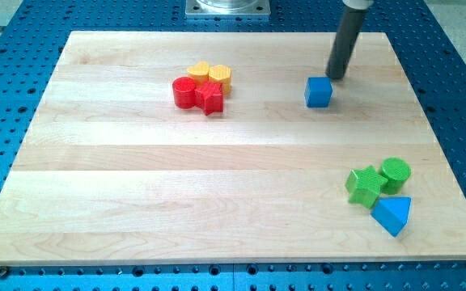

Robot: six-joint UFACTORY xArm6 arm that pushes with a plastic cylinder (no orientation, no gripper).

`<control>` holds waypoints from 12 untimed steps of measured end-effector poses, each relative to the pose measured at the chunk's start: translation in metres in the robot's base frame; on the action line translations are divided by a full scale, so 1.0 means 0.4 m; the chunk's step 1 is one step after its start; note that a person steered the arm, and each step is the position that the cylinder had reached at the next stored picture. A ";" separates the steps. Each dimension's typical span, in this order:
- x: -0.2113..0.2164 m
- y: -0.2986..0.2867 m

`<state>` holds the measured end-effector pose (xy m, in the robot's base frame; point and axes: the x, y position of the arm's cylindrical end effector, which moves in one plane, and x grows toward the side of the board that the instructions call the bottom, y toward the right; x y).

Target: Keep the blue cube closer to the green star

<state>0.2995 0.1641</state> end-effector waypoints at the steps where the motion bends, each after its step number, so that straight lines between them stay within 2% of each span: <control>1: 0.114 -0.087; 2: 0.194 -0.103; 3: 0.121 -0.103; 4: 0.252 -0.116; 5: 0.301 -0.113; 6: 0.295 -0.113; 7: 0.190 -0.112; 8: 0.230 -0.158; 9: 0.349 -0.164; 10: 0.175 -0.131; 11: 0.148 -0.076; 12: 0.350 -0.070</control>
<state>0.4397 0.1360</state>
